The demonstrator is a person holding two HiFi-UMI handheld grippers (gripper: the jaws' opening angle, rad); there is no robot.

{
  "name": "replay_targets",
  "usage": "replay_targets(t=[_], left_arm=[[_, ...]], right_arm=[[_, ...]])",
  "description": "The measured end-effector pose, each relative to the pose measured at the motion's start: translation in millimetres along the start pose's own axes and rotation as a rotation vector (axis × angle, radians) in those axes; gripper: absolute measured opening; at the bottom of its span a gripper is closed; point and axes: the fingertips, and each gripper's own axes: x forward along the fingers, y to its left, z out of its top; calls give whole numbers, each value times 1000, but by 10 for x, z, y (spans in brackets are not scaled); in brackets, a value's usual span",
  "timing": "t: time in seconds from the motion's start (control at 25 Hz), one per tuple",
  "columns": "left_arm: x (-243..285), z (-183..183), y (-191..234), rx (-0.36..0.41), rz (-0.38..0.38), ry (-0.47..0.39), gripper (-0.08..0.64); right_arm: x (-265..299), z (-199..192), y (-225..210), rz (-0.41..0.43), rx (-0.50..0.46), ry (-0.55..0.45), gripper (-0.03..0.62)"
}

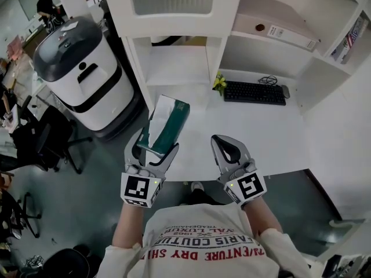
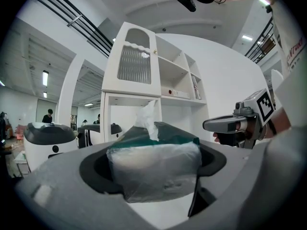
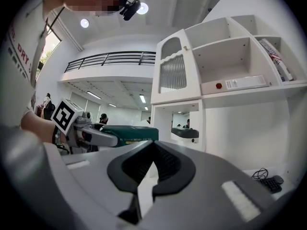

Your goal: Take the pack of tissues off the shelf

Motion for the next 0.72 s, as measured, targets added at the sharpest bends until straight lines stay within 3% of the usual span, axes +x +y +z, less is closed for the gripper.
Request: replay_targets(t=[0.72], left_arm=[[167,103,-29,11,9,-8,430]], right_arm=[[86,-27,-173,6,-24,3,0]])
